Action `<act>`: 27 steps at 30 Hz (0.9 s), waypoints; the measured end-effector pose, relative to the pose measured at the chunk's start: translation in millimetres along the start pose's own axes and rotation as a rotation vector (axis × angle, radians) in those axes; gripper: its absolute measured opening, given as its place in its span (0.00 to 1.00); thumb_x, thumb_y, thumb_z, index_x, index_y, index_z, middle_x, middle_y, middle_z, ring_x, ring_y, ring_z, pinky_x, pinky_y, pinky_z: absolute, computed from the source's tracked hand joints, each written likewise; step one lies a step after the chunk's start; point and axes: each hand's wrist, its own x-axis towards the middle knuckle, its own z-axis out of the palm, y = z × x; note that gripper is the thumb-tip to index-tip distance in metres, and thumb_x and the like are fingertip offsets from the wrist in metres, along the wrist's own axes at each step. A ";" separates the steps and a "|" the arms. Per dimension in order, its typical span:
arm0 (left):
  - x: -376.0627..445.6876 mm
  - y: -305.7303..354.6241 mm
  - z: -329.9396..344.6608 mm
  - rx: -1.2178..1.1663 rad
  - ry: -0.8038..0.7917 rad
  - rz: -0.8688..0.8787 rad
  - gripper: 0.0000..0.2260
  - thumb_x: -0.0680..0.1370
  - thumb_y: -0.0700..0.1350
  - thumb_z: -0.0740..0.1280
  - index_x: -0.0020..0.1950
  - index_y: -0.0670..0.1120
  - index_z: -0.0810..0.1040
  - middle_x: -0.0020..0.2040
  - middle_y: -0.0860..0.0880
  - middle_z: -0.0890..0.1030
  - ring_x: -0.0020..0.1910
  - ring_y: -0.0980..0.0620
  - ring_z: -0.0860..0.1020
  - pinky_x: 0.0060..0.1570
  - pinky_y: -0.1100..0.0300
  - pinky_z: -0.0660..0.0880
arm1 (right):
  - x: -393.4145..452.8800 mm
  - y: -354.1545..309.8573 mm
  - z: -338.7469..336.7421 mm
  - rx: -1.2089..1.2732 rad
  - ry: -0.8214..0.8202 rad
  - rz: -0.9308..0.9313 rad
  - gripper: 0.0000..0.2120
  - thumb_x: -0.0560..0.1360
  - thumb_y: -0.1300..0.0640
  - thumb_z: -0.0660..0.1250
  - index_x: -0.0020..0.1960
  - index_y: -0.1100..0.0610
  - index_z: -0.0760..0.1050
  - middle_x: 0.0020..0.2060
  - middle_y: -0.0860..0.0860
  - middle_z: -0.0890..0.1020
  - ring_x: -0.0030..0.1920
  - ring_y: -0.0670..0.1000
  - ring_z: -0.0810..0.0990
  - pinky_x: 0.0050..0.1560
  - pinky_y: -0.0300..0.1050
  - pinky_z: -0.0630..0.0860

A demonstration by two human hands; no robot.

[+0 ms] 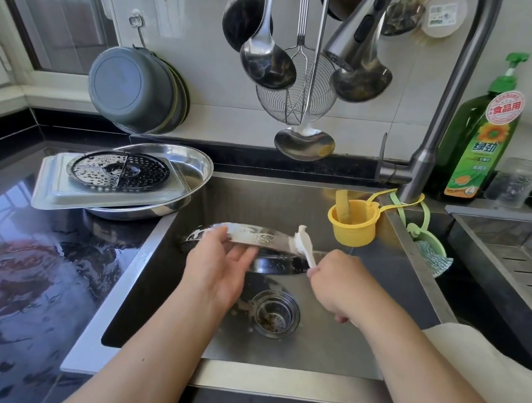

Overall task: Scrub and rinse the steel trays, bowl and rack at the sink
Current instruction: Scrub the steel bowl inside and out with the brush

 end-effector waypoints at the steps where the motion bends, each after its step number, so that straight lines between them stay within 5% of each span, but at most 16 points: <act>1: -1.2 -4.9 1.0 0.054 -0.017 -0.040 0.07 0.86 0.35 0.59 0.59 0.34 0.74 0.56 0.35 0.81 0.51 0.39 0.82 0.58 0.44 0.77 | 0.2 -3.0 3.5 0.011 -0.004 -0.019 0.12 0.82 0.58 0.62 0.61 0.62 0.78 0.42 0.58 0.80 0.35 0.57 0.79 0.37 0.50 0.82; 5: 1.5 -13.3 -0.9 0.181 -0.044 -0.126 0.10 0.86 0.34 0.56 0.65 0.32 0.72 0.53 0.32 0.81 0.50 0.35 0.82 0.57 0.40 0.77 | -3.4 -21.6 19.8 0.007 -0.054 -0.129 0.14 0.84 0.52 0.62 0.57 0.61 0.80 0.48 0.61 0.83 0.30 0.57 0.80 0.29 0.47 0.78; 8: -1.7 -13.8 -3.0 0.301 -0.082 -0.214 0.13 0.86 0.36 0.54 0.59 0.31 0.76 0.55 0.33 0.82 0.53 0.36 0.82 0.50 0.43 0.79 | -4.0 -24.3 23.1 -0.008 -0.054 -0.154 0.16 0.83 0.51 0.61 0.53 0.62 0.80 0.45 0.62 0.82 0.26 0.59 0.81 0.25 0.45 0.78; 10: -3.2 -15.5 -2.9 0.306 -0.086 -0.251 0.16 0.87 0.40 0.52 0.59 0.31 0.76 0.60 0.32 0.81 0.59 0.34 0.81 0.60 0.40 0.77 | -2.2 -19.6 20.3 -0.030 -0.036 -0.117 0.15 0.83 0.50 0.61 0.55 0.61 0.80 0.43 0.60 0.81 0.27 0.57 0.80 0.24 0.43 0.76; 13: 0.2 -17.3 -2.4 0.291 -0.067 -0.261 0.18 0.89 0.41 0.51 0.71 0.29 0.69 0.68 0.31 0.77 0.69 0.33 0.75 0.74 0.41 0.68 | -0.7 -12.9 13.1 -0.044 0.017 -0.061 0.13 0.83 0.52 0.62 0.60 0.60 0.79 0.42 0.58 0.78 0.35 0.58 0.79 0.27 0.43 0.71; 15: 2.0 -19.2 -1.9 0.282 -0.061 -0.243 0.18 0.89 0.40 0.51 0.72 0.29 0.69 0.66 0.30 0.78 0.68 0.34 0.77 0.73 0.42 0.70 | 0.7 -14.4 13.7 -0.052 0.024 -0.100 0.13 0.83 0.52 0.62 0.59 0.60 0.79 0.45 0.59 0.79 0.38 0.59 0.78 0.31 0.44 0.71; 19: -3.7 -20.6 2.3 0.275 -0.064 -0.190 0.15 0.88 0.40 0.53 0.59 0.31 0.77 0.54 0.33 0.83 0.53 0.38 0.83 0.54 0.45 0.82 | 1.4 -23.6 24.3 -0.059 -0.005 -0.208 0.10 0.81 0.52 0.63 0.52 0.58 0.78 0.43 0.58 0.78 0.37 0.59 0.76 0.34 0.43 0.71; 23: 2.2 -11.6 0.9 0.118 -0.065 -0.119 0.19 0.89 0.44 0.52 0.71 0.32 0.70 0.66 0.31 0.78 0.68 0.34 0.77 0.69 0.41 0.73 | -1.2 -9.6 11.5 -0.032 0.036 -0.097 0.12 0.83 0.53 0.62 0.58 0.60 0.77 0.38 0.54 0.73 0.39 0.59 0.77 0.38 0.46 0.73; 27: 5.6 -10.2 1.0 0.081 -0.044 -0.088 0.19 0.89 0.45 0.52 0.72 0.32 0.70 0.65 0.32 0.79 0.67 0.34 0.77 0.66 0.43 0.73 | -1.2 -4.2 8.1 -0.037 0.002 -0.067 0.13 0.82 0.54 0.63 0.62 0.60 0.78 0.49 0.58 0.81 0.47 0.60 0.81 0.40 0.46 0.73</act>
